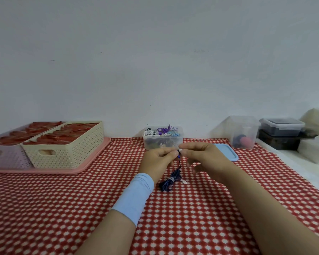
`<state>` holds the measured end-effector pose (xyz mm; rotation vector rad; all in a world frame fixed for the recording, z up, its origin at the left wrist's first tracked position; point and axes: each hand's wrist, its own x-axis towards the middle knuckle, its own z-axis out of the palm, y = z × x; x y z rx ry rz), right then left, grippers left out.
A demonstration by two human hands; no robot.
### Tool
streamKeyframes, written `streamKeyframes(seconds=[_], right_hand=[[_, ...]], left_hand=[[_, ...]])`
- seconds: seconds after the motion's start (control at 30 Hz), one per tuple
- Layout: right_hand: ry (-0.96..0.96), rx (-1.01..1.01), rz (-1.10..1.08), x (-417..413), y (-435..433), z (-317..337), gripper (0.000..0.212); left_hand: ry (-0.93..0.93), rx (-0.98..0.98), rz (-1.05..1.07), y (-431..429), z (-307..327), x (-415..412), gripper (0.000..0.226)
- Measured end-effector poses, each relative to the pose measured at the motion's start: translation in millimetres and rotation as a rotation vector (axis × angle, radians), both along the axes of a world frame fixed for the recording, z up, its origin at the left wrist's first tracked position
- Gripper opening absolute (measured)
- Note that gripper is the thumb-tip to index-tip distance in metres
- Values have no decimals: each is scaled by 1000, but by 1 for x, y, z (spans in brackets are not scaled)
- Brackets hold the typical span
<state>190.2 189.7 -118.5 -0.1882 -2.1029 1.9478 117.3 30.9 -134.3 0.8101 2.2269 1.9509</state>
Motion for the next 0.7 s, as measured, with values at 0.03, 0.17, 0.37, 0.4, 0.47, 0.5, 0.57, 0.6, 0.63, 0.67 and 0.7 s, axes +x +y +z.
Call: streamKeyframes(seconds=[0.03,0.17,0.37,0.4,0.47,0.5,0.57,0.6,0.63,0.67,0.7], right_hand=[[18,35,-17,0,-1,0,13],[74,129,-56,-1,-1,-2,8],[55,279,-59,-3,2,-3,11],[31,335,-63,-3,5,-4,5],[-53,492,-29,-3,10,-6,6],[-116,580,5,-4,13,-8,7],[-240,707,73,-4,15,-11,4],[-275,733,93,-5,16,-12,6],[-291,736,98,-5,17,-11,12],[-302,730,99,-5,17,-10,18],[-314,733,107,-5,17,-9,24]], left_hand=[[-13,1,-13,0,0,0,14],[-25,-31,-49,-1,0,0,11],[8,-59,-70,-9,4,-9,29],[13,-71,-51,-11,4,-11,29],[2,-106,-3,-15,4,-16,21],[-9,-127,23,-17,3,-19,18],[-27,-166,66,-20,2,-24,15],[-28,-181,83,-22,1,-26,15],[-23,-193,102,-23,2,-28,15],[-13,-203,127,-25,2,-30,14],[1,-208,154,-27,3,-32,14]])
